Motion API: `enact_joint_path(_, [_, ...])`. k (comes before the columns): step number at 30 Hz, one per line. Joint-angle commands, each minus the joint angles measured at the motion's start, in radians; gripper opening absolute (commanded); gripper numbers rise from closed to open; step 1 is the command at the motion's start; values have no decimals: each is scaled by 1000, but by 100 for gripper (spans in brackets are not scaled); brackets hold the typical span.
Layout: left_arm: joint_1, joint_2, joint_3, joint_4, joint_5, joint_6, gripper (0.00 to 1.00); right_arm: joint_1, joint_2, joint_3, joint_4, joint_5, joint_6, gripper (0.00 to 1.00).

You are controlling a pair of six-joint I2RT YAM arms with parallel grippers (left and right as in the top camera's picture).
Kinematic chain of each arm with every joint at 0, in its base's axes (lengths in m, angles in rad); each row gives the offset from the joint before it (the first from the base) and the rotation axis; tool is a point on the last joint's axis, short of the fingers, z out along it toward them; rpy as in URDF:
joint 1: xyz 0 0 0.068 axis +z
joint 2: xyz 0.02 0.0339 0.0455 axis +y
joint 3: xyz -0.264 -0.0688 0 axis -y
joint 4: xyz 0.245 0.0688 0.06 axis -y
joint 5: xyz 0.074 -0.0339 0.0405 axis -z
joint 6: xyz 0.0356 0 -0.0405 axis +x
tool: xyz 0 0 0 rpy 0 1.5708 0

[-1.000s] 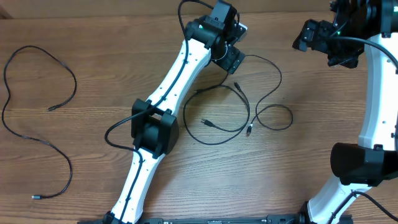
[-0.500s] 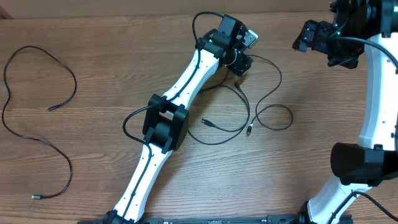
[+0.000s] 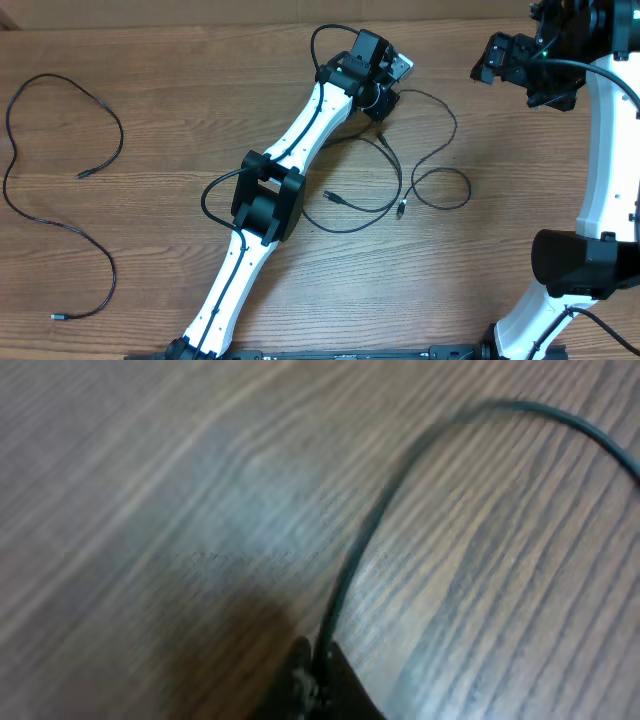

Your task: Untangle cables

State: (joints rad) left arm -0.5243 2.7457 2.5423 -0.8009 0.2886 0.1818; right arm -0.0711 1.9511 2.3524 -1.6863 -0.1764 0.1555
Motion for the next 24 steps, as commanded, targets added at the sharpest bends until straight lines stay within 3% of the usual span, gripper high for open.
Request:
enact_joint_path(1, [-9, -90, 14, -106, 11, -105, 4, 3, -15, 23, 6, 0, -8, 100])
enact_joint_path(6, [34, -355, 14, -298, 7, -138, 4, 3, -15, 23, 20, -1, -8, 100])
enact_joint_path(11, [162, -750, 14, -438, 8, -177, 4, 3, -15, 23, 29, -8, -8, 100])
enact_joint_path(19, [434, -1030, 14, -597, -20, -224, 4, 6, -15, 23, 40, -80, -8, 100])
enact_joint_path(24, [652, -1070, 14, -662, -36, -314, 4, 6, -15, 23, 38, -80, -8, 100])
